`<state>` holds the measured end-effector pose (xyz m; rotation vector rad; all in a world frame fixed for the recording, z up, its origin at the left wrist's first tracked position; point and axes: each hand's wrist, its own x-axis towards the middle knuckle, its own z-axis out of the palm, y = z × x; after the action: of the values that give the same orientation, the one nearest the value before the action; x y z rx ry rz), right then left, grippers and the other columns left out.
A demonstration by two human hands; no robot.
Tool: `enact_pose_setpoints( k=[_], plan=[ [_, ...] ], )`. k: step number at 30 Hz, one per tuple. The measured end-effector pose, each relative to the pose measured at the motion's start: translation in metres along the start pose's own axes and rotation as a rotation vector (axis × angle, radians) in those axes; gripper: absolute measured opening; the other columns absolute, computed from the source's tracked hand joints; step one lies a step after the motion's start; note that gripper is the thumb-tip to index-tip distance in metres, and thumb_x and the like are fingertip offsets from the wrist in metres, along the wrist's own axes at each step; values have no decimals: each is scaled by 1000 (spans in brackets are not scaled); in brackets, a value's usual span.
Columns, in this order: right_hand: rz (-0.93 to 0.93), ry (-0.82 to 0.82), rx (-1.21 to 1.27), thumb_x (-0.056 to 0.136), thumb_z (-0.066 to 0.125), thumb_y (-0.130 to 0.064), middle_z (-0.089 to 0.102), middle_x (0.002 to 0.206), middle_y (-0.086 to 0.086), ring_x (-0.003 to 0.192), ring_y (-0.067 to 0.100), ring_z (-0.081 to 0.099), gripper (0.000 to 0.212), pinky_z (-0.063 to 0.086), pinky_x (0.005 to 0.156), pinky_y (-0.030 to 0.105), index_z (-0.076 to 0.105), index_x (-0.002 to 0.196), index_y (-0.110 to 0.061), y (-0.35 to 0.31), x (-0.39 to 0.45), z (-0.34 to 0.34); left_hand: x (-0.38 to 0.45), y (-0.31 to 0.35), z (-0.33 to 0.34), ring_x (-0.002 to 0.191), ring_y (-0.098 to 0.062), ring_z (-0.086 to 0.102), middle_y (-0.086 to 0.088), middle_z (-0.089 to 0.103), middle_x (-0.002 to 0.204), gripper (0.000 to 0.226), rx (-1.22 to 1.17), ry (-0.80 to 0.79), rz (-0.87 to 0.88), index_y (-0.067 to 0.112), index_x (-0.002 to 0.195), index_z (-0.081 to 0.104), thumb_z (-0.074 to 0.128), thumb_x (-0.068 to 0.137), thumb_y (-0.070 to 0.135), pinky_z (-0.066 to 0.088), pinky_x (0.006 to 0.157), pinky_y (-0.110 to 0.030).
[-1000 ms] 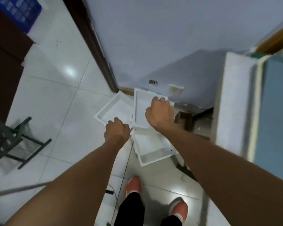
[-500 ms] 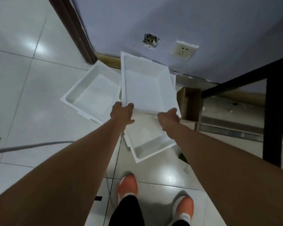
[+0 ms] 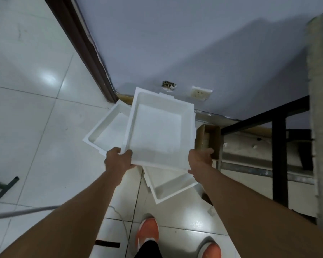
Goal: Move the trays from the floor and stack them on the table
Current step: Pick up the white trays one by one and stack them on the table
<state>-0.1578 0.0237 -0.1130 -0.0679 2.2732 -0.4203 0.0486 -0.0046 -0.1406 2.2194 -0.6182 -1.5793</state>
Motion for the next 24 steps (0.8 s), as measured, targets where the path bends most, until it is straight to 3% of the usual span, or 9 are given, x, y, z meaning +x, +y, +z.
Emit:
enact_pose_setpoints(
  k=[2,5,7,9,12,15,18,24],
  plan=[
    [-76,-13,-46,84,48,-9,46,138,18,111,41,58,57,54,89,53,28,137,-13,-5,-19,-9,-18,5,-22,71,-33,71,-23,67,104,13,-101,-65,-35,0,90,58,64,83,8,63,64,-39],
    [-318,50,-352,83,55,-9,59,124,13,107,35,61,48,52,89,40,42,129,-11,-10,-51,-29,-57,9,-56,86,-33,71,-22,68,105,21,-158,-164,-49,-5,106,59,59,88,6,62,62,-28],
    [-461,79,-527,84,56,-8,62,114,13,104,33,61,36,50,81,34,47,119,-8,-13,-80,-44,-87,10,-81,90,-32,71,-19,69,106,19,-139,-167,-20,-3,106,60,54,90,6,62,66,-28],
    [-537,39,-580,84,56,-4,61,112,15,101,32,62,45,54,79,38,41,126,-7,-19,-111,-59,-118,13,-103,88,-34,71,-17,68,105,18,-97,-140,13,-1,104,60,50,90,4,63,67,-31],
    [-580,-115,-548,85,53,1,58,101,13,86,27,61,63,55,69,37,24,140,-10,-29,-150,-81,-164,25,-129,79,-39,72,-22,71,94,19,79,-105,71,3,104,55,44,88,4,62,66,-38],
    [-643,-166,-442,84,47,5,59,96,13,81,28,62,58,60,65,44,27,135,-13,-42,-182,-116,-204,42,-144,80,-30,64,-14,65,95,16,253,-77,188,10,104,53,48,89,11,58,70,-41],
    [-731,-113,-371,83,43,5,59,92,8,78,26,59,51,54,58,37,34,130,-13,-50,-212,-164,-244,72,-147,76,-23,55,-13,57,96,18,224,2,295,7,105,49,55,89,14,48,59,-33],
    [-842,-43,-283,88,41,-2,66,107,10,81,24,58,41,52,69,34,42,127,-14,-53,-246,-271,-345,134,-125,75,-18,57,-2,57,86,16,56,140,615,12,105,47,55,91,12,41,57,-27]
  ],
)
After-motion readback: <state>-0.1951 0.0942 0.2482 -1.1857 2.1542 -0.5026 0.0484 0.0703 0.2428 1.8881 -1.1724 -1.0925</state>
